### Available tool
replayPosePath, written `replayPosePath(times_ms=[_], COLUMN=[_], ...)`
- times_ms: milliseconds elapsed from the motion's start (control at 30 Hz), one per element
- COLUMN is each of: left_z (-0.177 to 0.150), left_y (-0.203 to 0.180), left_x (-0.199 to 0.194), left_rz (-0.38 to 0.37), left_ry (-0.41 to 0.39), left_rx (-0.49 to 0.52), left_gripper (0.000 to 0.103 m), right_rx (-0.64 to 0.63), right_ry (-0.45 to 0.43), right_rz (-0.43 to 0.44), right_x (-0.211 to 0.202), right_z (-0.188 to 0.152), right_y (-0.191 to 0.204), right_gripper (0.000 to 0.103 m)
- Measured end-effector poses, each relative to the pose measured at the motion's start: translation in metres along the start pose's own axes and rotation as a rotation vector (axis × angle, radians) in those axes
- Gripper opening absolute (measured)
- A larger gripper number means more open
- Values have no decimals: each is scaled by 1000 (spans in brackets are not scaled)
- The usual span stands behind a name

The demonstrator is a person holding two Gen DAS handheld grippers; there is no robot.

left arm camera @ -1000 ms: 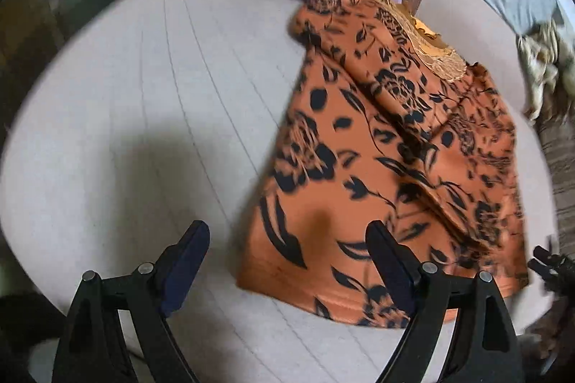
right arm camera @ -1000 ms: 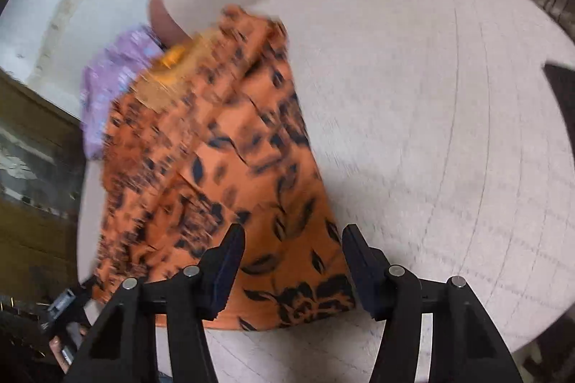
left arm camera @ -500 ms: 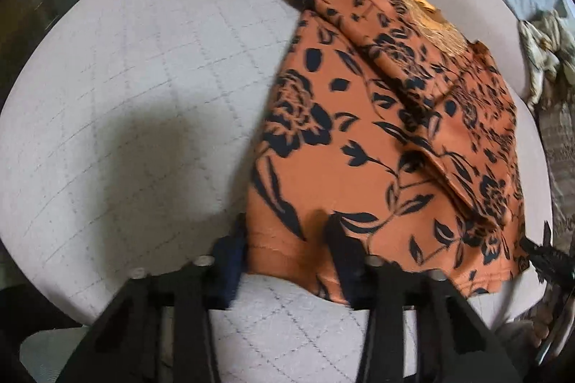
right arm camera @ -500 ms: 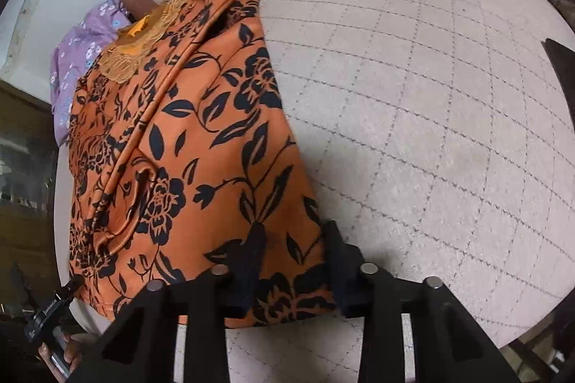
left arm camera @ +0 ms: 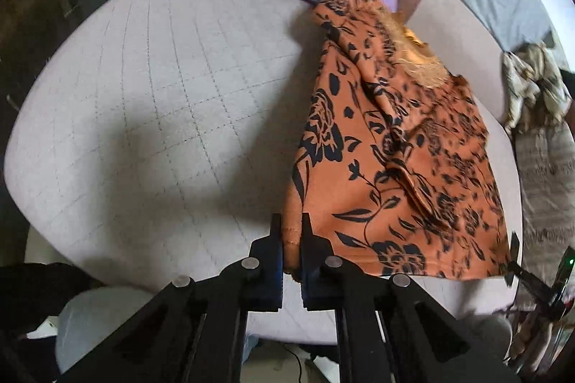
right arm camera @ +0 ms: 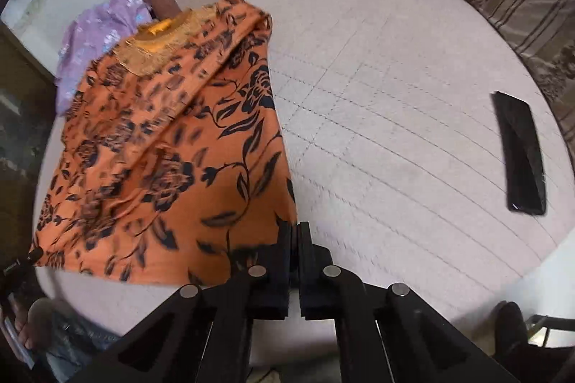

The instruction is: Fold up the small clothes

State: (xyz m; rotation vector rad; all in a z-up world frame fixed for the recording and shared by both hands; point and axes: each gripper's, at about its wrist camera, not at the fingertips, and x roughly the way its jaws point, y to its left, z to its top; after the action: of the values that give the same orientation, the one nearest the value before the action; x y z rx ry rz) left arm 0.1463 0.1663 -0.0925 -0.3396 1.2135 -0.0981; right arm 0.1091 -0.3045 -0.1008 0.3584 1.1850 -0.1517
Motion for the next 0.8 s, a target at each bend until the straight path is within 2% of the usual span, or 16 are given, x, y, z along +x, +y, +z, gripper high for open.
replayPosePath(times_ms=[133, 200, 300, 367, 433, 500, 567, 667, 767, 800], left_z=[-4, -1, 1, 3, 6, 7, 9, 10, 9, 8], left_y=[-12, -16, -13, -12, -13, -16, -18, -16, -7, -5], left_x=[8, 26, 51, 63, 71, 79, 85, 84, 73, 71], left_rz=[95, 103, 186, 188, 169, 150, 150, 124, 82, 69], left_ry=[-15, -3, -2, 13, 15, 29, 44, 38, 10, 3], left_rx=[65, 88, 81, 82, 93, 98, 85, 57, 22, 12], left_gripper=[7, 8, 14, 17, 28, 55, 58, 60, 60, 63], right_rx=[-5, 14, 91, 117, 115, 124, 98, 105, 146, 148], right_ry=[-8, -23, -60, -14, 51, 154, 183, 113, 29, 12], right_rz=[-16, 50, 177, 196, 213, 236, 214, 273, 193, 187], right_x=[-19, -13, 9, 32, 60, 87, 96, 83, 68, 65], right_z=[-12, -3, 16, 26, 38, 37, 33, 29, 27, 27], right_y=[-10, -12, -23, -23, -23, -18, -17, -18, -32, -35], right_gripper=[0, 0, 3, 4, 4, 17, 62, 65, 65, 65])
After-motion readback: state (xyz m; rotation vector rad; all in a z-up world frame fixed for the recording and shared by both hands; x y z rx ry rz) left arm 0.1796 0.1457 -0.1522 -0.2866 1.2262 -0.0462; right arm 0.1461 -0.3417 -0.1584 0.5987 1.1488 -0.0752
